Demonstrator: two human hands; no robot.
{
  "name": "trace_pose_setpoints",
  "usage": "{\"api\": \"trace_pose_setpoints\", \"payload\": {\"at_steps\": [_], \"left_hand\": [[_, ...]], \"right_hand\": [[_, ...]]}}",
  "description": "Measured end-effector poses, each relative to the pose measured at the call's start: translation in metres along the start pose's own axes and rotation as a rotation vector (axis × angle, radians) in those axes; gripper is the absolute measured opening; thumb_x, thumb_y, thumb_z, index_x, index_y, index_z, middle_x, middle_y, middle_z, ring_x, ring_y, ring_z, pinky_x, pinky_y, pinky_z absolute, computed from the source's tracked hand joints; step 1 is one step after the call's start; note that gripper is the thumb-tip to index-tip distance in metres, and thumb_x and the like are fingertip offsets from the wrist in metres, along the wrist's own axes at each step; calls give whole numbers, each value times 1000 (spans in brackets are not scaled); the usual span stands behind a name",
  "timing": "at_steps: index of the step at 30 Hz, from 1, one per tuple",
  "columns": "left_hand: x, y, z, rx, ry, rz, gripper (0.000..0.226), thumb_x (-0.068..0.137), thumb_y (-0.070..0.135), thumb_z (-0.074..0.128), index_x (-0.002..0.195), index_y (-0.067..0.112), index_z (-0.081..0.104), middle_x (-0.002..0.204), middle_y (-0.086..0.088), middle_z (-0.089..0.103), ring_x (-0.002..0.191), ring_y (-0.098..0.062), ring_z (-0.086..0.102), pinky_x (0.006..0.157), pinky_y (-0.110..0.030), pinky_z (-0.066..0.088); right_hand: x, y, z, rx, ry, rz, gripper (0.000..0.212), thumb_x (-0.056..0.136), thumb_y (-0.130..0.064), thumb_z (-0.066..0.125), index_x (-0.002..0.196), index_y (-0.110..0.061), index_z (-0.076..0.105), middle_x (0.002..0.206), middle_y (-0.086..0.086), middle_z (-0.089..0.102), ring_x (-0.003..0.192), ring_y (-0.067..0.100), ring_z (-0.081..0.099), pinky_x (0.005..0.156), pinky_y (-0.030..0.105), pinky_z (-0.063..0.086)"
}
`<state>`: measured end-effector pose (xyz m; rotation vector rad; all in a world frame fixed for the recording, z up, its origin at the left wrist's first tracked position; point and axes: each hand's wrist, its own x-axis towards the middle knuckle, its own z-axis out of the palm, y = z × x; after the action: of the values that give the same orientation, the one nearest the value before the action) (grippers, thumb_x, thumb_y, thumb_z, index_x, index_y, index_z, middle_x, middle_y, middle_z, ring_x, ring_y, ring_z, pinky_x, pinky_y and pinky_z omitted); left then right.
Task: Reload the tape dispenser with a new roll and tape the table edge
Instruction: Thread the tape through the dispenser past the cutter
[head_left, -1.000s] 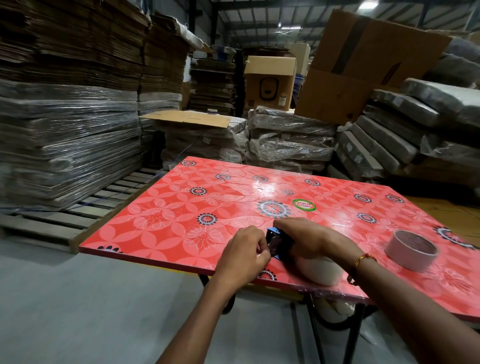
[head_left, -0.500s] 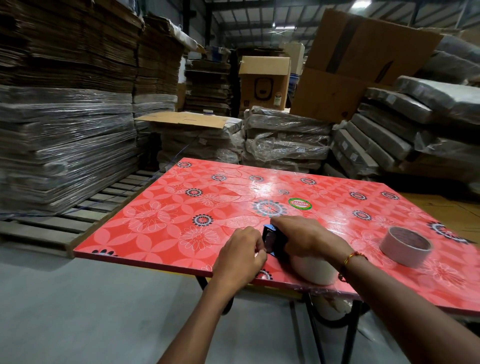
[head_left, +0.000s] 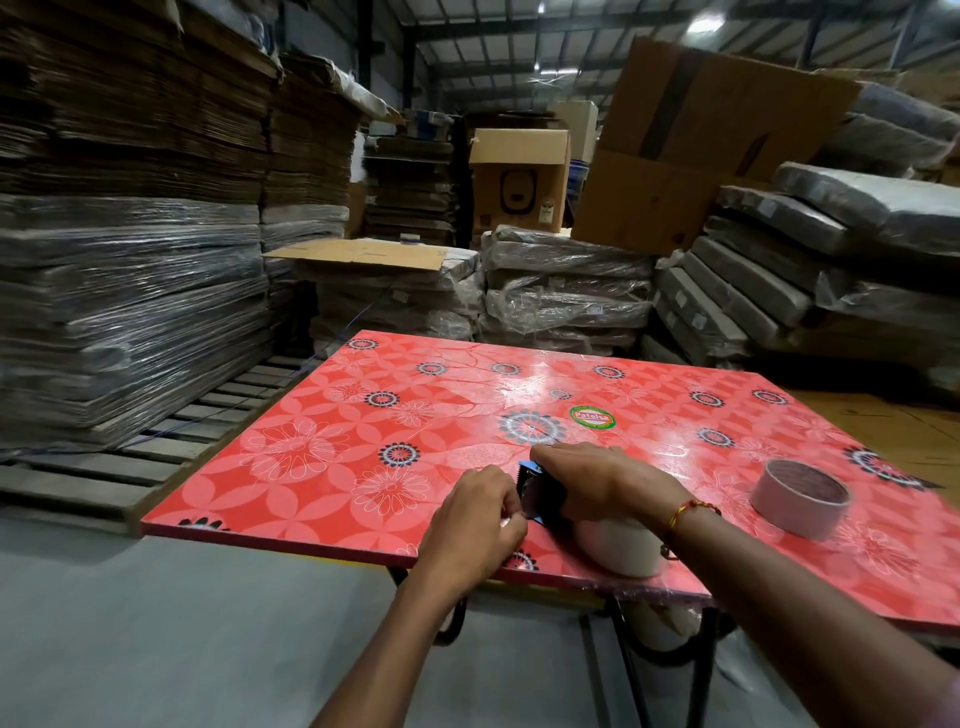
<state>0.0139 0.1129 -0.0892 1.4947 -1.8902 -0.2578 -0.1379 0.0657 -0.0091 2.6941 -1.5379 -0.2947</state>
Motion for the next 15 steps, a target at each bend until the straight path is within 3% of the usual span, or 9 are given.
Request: {"api": "trace_pose_setpoints", "payload": {"at_steps": [4,8,10,12,15], "left_hand": [[-1,1,2,1,21,-27,16,81,26,59,75,29,44,90,4,55,87,-15,50,71,-37,47],[-1,-1,2,-9,28,-35,23,81,24,58,71,31,39,88,3,55,84,-16,52,71,-38,49],[-1,-2,1,-19,29,-32,25,81,21,60,69,31,39,86,4,55,83,-15,50,70,-36,46],[-2,-2,0,-31,32,-20,18,81,18,61,72,25,46,85,4,56,85,-15,49,72,-36,46],[0,-1,-1,-67,33,-1,6,81,16,61,77,17,57,85,5,59,87,-15,52,76,-38,48]], "right_hand": [[2,8,-4,154,-83,-38,52,83,-15,77,125,-12,45,120,12,62,97,25,55,84,40,47],[-10,23,-12,572,-170,-86,82,78,-19,86,145,-29,39,135,-1,57,123,18,56,104,35,49],[-21,31,-15,830,-40,-89,72,86,-23,80,147,-34,42,141,-6,53,130,12,51,105,31,46],[-30,43,-12,986,178,-57,47,93,-27,71,137,-30,54,137,-4,58,125,10,56,101,29,50],[-40,55,3,871,392,-25,19,99,-26,62,117,-22,66,121,-2,67,114,13,63,90,23,50]]}}
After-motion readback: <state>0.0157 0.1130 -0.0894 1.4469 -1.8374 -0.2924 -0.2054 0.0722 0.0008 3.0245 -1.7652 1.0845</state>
